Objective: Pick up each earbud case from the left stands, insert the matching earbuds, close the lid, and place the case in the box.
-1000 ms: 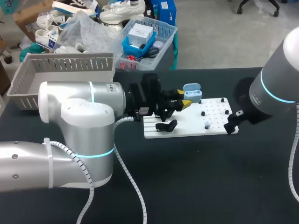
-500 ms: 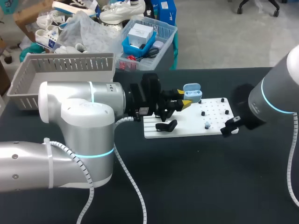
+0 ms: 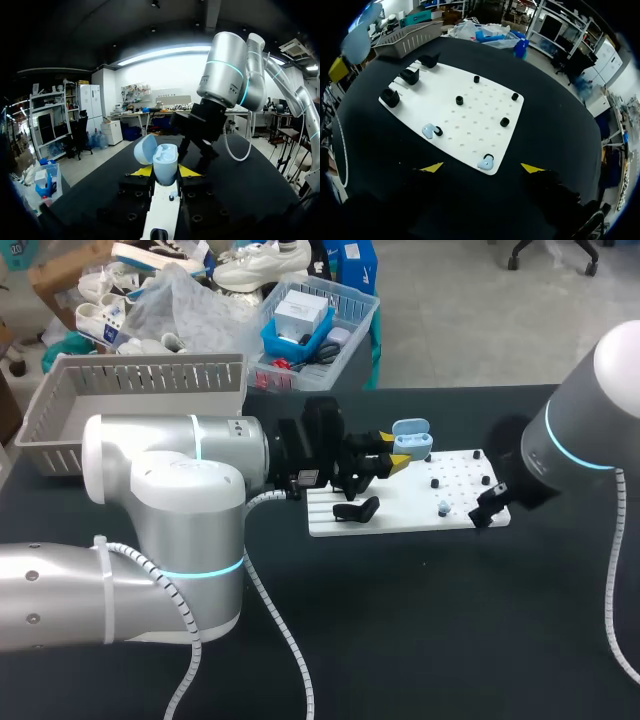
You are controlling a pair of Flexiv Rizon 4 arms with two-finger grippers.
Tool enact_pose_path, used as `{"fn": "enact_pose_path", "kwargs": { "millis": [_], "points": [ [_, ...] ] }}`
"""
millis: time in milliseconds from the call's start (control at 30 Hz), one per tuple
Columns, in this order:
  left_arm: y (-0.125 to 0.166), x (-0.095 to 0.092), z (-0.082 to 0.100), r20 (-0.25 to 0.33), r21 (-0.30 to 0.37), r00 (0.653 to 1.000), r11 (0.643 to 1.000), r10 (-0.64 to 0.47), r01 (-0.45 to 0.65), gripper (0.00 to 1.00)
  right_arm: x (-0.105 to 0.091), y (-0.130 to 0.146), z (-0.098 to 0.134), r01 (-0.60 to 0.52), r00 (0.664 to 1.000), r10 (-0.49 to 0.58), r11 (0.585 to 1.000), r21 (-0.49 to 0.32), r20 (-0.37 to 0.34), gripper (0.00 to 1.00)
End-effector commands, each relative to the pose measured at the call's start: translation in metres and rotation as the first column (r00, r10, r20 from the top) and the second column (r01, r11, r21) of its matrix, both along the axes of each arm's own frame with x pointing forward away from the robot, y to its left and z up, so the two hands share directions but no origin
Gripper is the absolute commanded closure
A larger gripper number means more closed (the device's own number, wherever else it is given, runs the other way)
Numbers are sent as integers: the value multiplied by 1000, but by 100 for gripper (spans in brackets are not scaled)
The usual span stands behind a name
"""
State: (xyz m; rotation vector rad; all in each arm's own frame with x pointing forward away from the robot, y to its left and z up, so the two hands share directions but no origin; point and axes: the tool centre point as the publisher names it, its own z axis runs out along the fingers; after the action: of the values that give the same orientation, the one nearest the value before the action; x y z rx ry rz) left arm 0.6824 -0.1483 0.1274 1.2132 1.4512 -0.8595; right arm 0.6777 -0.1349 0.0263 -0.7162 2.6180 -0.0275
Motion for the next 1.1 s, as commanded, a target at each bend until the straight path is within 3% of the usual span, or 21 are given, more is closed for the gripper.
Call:
{"fn": "enact_pose_path", "kwargs": {
  "millis": [33,233,267,533,600,1100],
  "points": [
    [-1,-1,0,3,-3,1000,1000,7,-7,100,9,-2,5,-19,999,18,1000,-7,-31,17],
    [-1,-1,0,3,-3,1000,1000,7,-7,100,12,-3,6,-43,998,43,999,-9,-42,29],
    [-1,-1,0,3,-3,1000,1000,7,-7,100,12,-4,6,-45,998,45,999,-8,-44,35],
    [-1,-1,0,3,-3,1000,1000,7,-7,100,8,-3,1,-49,997,50,999,5,-62,44],
    [-1,-1,0,3,-3,1000,1000,7,-7,100,8,-2,0,-51,997,51,999,6,-64,49],
    [-1,-1,0,3,-3,1000,1000,7,-7,100,5,5,-5,-49,997,50,999,20,-66,55]
  ]
}}
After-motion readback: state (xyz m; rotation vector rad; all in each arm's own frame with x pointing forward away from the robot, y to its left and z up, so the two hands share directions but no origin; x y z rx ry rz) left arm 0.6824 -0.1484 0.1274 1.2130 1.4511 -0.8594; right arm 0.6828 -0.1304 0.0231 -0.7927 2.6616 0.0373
